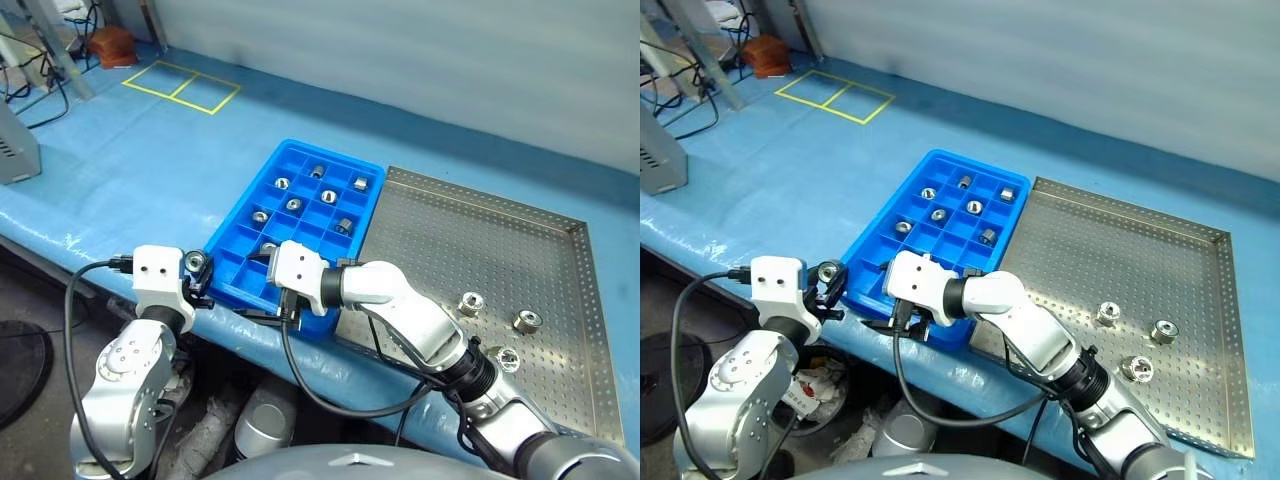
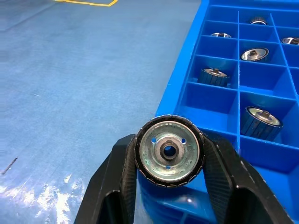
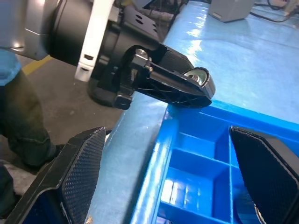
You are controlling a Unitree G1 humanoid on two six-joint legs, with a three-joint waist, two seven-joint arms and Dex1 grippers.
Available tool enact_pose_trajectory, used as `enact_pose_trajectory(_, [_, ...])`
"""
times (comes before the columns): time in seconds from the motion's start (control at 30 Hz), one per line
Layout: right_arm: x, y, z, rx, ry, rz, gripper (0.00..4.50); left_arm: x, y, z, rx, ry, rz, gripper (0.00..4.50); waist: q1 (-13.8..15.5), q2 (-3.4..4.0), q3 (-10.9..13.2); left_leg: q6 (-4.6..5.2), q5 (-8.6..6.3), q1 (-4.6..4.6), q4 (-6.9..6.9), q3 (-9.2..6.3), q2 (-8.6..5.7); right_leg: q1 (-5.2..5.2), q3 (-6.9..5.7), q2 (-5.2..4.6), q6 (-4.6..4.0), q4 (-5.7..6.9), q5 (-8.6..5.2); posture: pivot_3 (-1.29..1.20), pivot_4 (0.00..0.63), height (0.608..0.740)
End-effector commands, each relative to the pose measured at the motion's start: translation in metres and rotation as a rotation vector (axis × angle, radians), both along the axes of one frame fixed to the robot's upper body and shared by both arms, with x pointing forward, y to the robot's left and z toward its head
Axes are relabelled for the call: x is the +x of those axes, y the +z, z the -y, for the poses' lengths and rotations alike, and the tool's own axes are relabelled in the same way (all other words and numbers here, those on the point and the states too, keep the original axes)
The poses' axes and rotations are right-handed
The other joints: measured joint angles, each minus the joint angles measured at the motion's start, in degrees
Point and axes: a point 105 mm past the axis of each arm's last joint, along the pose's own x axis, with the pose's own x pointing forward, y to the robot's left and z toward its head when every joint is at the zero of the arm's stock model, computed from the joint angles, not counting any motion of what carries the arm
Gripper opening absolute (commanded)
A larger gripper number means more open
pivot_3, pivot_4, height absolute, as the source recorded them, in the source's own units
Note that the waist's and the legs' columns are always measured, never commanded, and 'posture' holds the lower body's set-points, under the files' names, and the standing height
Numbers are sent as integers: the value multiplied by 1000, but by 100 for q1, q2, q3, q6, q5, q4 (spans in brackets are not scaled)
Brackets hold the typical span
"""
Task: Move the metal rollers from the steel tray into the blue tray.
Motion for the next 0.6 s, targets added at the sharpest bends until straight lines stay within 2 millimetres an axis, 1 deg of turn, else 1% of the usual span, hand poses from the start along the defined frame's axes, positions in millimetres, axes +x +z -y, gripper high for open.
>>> enact_pose_trajectory(0.03, [-5,13,1,44,-2,34,4500,5,6,8,-10,-57,28,1683,87,0,0,-2,-1,0,0,0,1,-4,-3,0,-5,0,-3,533,150,740])
enact_pose_trajectory(0.23, [-6,13,5,50,-44,27,4500,10,19,23,-25,-155,74,1683,290,-1,0,-18,-10,-9,0,-1,5,-2,-14,0,-3,0,-3,533,150,740])
enact_pose_trajectory(0.33, [-6,12,7,49,-58,24,4500,13,22,27,-30,-187,82,1683,373,-1,0,-24,-14,-13,0,-6,8,-3,-24,1,2,2,-2,533,150,740])
enact_pose_trajectory(0.37, [-5,12,8,48,-62,23,4500,15,22,29,-29,-193,78,1683,389,0,-1,-26,-15,-13,-1,-8,8,-3,-26,1,2,2,-2,441,150,740])
enact_pose_trajectory(0.5, [-4,11,10,47,-74,23,4500,18,16,29,-18,-198,53,1683,350,1,-1,-27,-16,-13,0,-8,9,-2,-28,2,1,1,-5,441,150,740])
enact_pose_trajectory(0.6, [-3,12,11,51,-83,22,4500,20,8,32,-25,-214,21,1683,288,1,-1,-27,-16,-13,1,-8,9,-1,-28,2,-4,0,-8,429,150,740])
